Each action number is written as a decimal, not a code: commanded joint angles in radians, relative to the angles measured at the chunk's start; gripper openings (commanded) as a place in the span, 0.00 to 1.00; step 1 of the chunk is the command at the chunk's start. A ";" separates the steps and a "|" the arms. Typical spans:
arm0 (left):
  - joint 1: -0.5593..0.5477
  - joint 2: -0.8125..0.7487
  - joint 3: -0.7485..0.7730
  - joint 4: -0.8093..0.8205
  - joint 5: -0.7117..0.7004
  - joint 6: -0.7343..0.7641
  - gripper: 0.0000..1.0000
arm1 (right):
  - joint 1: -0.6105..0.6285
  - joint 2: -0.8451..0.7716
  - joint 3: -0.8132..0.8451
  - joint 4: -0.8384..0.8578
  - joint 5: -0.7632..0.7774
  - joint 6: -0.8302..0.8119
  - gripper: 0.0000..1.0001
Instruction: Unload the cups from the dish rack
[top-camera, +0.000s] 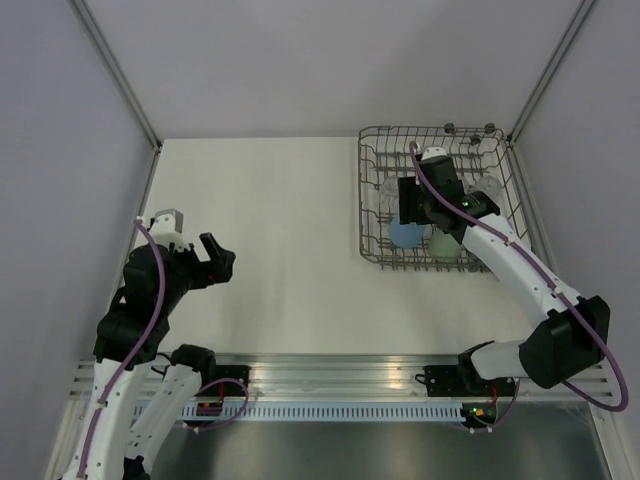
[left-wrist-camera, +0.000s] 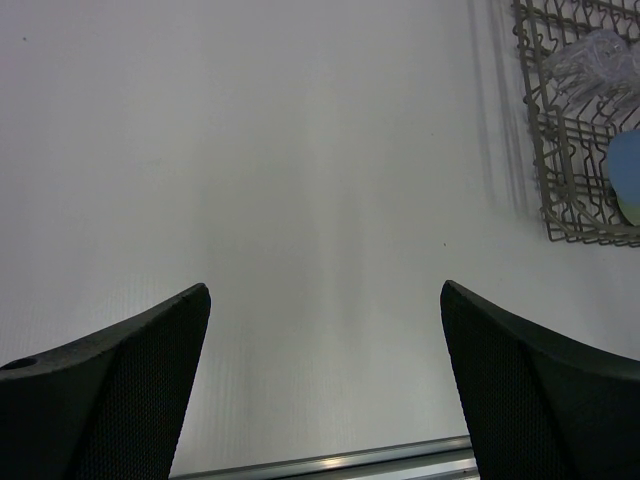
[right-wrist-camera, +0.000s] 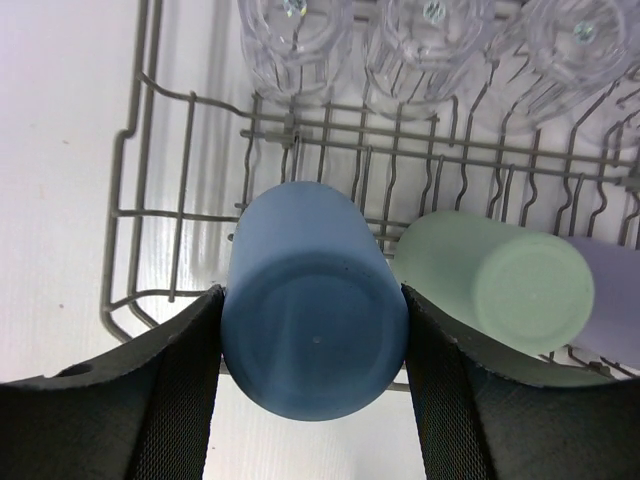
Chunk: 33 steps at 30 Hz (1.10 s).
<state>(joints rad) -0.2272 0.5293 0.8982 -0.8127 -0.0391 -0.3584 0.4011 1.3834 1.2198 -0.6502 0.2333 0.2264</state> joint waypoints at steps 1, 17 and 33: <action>-0.004 0.003 0.024 0.038 0.034 -0.024 1.00 | -0.004 -0.073 0.075 -0.022 -0.031 -0.012 0.48; -0.004 0.087 -0.220 0.872 0.804 -0.590 1.00 | -0.004 -0.297 -0.078 0.369 -0.646 0.187 0.39; -0.052 0.146 -0.355 1.389 0.779 -0.947 1.00 | 0.034 -0.314 -0.356 1.179 -0.967 0.694 0.36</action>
<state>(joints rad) -0.2565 0.6659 0.5293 0.4664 0.7593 -1.2411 0.4133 1.0634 0.8669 0.2886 -0.6758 0.8036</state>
